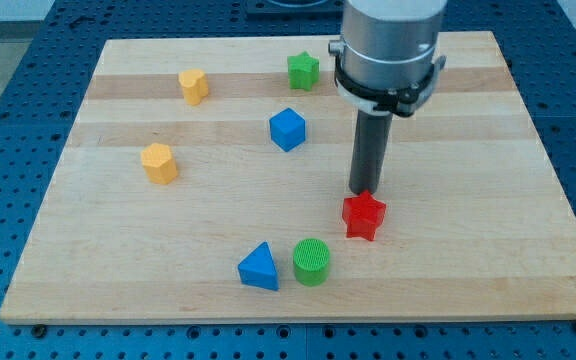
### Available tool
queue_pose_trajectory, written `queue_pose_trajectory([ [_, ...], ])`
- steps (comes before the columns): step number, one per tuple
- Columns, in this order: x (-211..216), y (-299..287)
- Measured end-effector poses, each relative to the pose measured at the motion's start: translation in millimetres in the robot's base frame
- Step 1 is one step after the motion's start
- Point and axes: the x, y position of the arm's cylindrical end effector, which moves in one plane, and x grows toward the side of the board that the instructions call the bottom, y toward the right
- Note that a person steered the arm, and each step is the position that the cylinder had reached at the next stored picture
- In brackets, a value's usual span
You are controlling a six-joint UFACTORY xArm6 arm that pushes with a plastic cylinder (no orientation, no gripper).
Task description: Move red star closer to the green circle
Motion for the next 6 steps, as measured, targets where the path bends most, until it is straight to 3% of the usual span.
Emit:
queue_pose_trajectory([
  [2, 34.6, -0.2],
  [5, 36.4, 56.1],
  [6, 39.3, 36.1],
])
